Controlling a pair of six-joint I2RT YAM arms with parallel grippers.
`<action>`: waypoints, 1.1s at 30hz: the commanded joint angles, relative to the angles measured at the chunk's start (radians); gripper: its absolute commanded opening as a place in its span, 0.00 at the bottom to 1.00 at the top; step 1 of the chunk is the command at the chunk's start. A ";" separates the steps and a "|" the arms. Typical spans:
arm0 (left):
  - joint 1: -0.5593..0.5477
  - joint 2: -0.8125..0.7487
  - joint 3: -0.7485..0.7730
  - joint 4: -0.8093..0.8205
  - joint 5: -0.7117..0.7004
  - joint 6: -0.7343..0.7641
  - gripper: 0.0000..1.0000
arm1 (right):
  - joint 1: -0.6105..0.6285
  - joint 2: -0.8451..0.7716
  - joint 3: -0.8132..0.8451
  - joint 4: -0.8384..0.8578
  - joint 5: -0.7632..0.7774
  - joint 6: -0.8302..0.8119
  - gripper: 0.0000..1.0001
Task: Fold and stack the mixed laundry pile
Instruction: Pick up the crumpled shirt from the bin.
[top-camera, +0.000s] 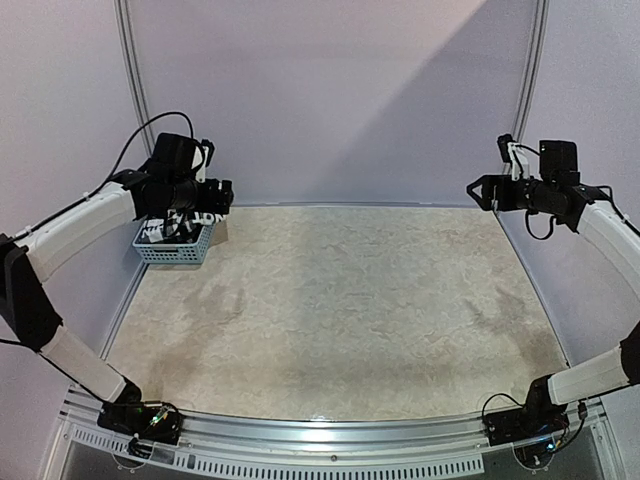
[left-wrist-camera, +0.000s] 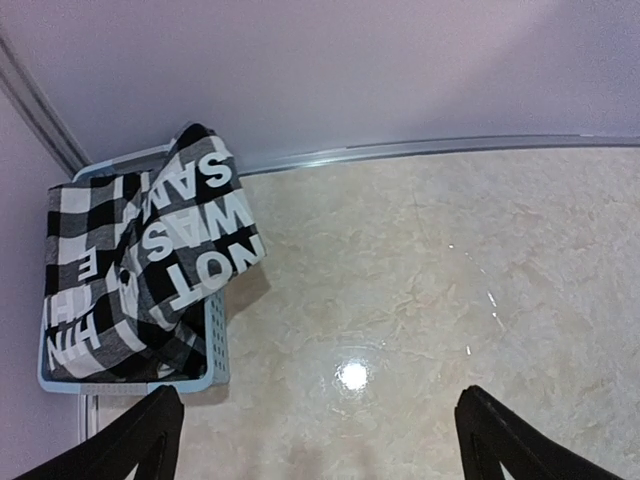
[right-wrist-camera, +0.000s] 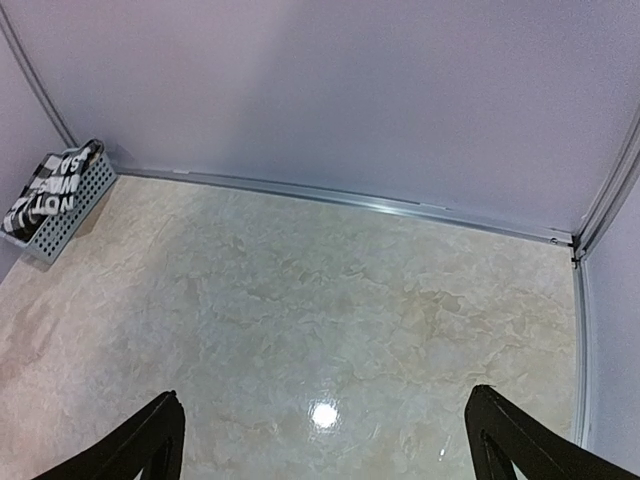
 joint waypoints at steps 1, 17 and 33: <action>0.042 0.078 0.162 -0.182 -0.104 -0.042 0.93 | 0.003 -0.004 -0.019 -0.055 -0.096 -0.120 0.99; 0.191 0.711 0.913 -0.521 -0.067 -0.026 0.86 | 0.000 -0.053 -0.188 -0.036 -0.213 -0.188 0.99; 0.316 0.932 1.086 -0.562 0.018 -0.093 0.74 | -0.003 -0.075 -0.222 -0.035 -0.224 -0.198 0.99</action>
